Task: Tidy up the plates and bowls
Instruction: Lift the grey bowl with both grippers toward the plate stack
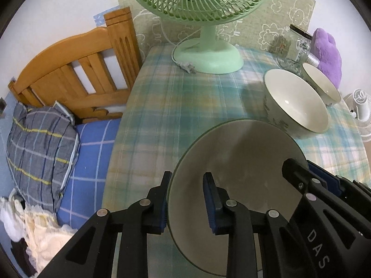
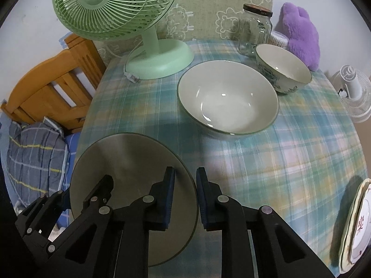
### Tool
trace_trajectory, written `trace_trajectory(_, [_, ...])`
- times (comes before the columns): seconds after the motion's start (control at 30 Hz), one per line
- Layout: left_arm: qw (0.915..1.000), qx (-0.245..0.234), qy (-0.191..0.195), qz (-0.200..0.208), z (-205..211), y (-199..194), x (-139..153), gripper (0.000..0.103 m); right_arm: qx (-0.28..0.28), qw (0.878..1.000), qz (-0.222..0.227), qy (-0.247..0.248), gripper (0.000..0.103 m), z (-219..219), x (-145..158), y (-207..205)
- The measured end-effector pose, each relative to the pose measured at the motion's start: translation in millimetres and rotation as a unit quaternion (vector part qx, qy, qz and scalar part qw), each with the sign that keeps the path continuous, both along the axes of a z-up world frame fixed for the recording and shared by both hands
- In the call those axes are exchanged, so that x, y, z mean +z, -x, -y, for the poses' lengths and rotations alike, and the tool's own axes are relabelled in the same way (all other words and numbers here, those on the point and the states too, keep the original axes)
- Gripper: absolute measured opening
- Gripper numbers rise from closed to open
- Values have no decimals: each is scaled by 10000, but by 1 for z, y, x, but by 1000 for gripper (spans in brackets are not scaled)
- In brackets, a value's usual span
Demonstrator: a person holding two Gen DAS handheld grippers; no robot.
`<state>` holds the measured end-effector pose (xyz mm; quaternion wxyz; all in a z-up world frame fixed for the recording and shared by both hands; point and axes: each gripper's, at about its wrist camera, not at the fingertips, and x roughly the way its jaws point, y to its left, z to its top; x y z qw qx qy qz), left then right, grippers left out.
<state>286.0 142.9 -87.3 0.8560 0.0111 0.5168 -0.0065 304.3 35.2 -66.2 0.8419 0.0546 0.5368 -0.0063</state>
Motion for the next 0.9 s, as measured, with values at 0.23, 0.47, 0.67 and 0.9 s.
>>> trace_trajectory(0.23, [9999,123,-38,-37,32,27,10,25,101,9999,-77,-69,23,30,11,26])
trace_trajectory(0.47, [9996,275,-5,-88,72,53,18,25,248,9996,-139,-53,23,68,19,50])
trace_trajectory(0.67, [9996,269,28,-63,107,72,26,25,284,9995,-122,-16,23,104,29,70])
trace_trajectory(0.9, [9997,214,54,-66,141,91,28,25,232,9997,-109,24,23,143,36,91])
